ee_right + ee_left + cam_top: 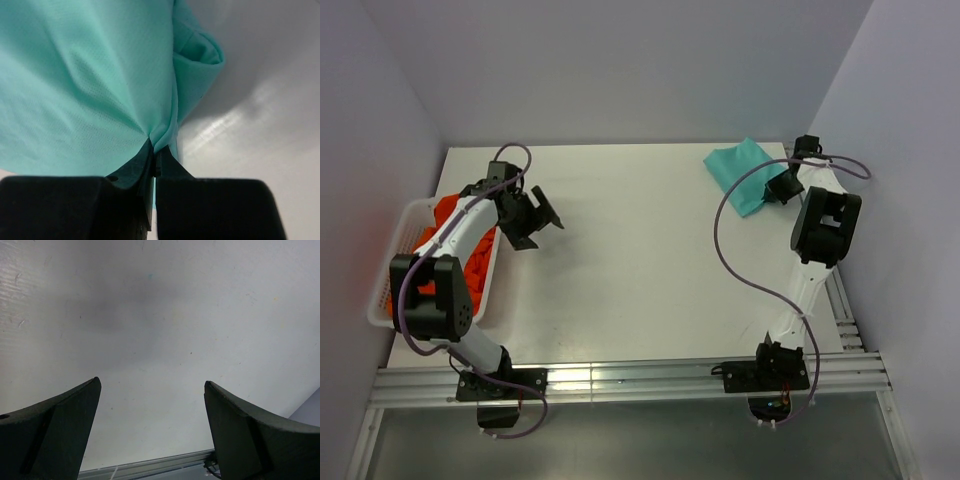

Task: Fold and stack the t-shirts
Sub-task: Neatly place the folded tshirt to the corner

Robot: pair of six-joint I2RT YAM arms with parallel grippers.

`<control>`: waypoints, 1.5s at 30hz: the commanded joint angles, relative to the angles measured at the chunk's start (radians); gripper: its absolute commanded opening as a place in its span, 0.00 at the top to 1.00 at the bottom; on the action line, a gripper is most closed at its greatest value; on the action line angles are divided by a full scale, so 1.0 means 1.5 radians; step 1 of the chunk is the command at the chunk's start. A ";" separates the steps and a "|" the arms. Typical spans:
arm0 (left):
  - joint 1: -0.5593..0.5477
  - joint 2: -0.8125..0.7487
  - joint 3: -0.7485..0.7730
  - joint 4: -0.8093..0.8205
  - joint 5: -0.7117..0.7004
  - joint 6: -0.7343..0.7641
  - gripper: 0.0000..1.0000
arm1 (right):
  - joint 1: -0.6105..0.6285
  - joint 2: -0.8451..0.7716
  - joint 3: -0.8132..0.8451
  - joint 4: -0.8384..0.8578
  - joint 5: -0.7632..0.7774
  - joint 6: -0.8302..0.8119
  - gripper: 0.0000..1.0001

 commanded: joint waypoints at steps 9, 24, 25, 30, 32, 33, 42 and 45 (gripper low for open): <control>-0.018 -0.074 -0.051 0.011 -0.016 -0.012 0.09 | -0.050 -0.080 -0.053 -0.009 0.155 0.088 1.00; -0.019 -0.135 -0.086 -0.005 -0.031 -0.007 0.08 | -0.089 -0.130 -0.205 0.103 0.144 0.212 1.00; -0.019 -0.135 -0.086 -0.002 -0.028 -0.007 0.08 | -0.084 -0.126 -0.192 0.106 0.127 0.218 1.00; -0.020 -0.128 -0.078 0.001 -0.023 -0.011 0.08 | -0.029 -0.067 -0.106 0.081 0.111 0.216 1.00; -0.020 -0.126 -0.072 -0.005 -0.025 -0.008 0.08 | -0.021 -0.044 -0.058 0.063 0.114 0.218 1.00; -0.021 -0.125 -0.068 -0.008 -0.027 -0.007 0.08 | -0.016 -0.037 -0.045 0.065 0.109 0.218 1.00; -0.022 -0.149 -0.091 -0.002 -0.035 -0.015 0.08 | 0.001 -0.005 0.043 0.037 0.101 0.206 0.70; -0.022 -0.154 -0.097 0.000 -0.036 -0.018 0.08 | 0.001 -0.037 0.010 0.040 0.112 0.193 0.01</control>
